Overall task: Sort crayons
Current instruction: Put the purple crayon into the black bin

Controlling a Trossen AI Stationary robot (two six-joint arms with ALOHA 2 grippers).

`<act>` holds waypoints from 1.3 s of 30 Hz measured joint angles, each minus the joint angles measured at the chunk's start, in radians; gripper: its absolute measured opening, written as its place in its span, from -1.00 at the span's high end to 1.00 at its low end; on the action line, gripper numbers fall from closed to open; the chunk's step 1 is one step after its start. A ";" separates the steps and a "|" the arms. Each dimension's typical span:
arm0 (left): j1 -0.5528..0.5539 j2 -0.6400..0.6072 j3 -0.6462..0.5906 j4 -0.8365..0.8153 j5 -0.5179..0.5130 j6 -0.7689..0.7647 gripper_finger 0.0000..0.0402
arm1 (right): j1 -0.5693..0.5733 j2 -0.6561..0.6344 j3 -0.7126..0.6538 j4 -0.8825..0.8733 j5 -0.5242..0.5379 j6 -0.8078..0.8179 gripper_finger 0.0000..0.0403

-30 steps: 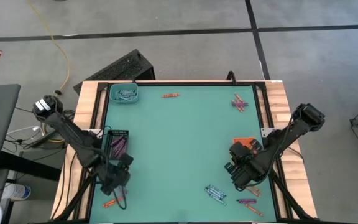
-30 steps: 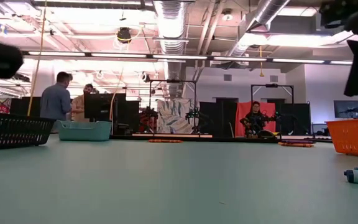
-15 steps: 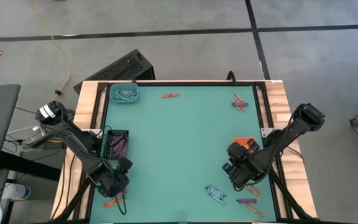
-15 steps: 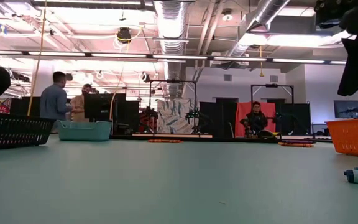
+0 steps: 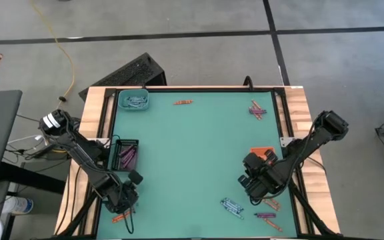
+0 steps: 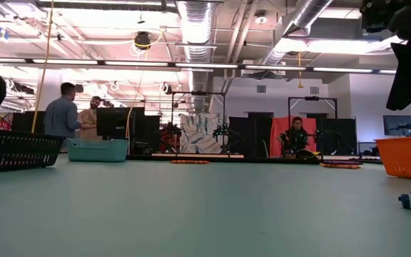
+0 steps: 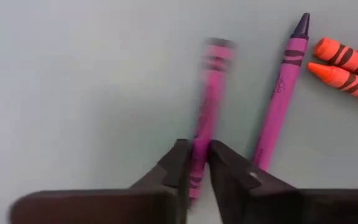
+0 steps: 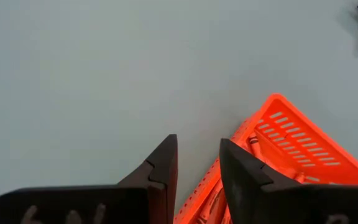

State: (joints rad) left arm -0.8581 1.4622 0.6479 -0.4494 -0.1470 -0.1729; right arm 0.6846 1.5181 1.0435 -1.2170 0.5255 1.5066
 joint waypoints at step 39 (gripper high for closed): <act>0.098 -0.319 0.278 -0.927 -0.454 -0.964 1.00 | 0.003 0.001 -0.001 0.110 0.009 -0.095 0.44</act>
State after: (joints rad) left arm -0.7597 1.1433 0.9264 -1.3761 -0.6015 -1.1374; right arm 0.6871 1.5188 1.0428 -1.1074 0.5343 1.4114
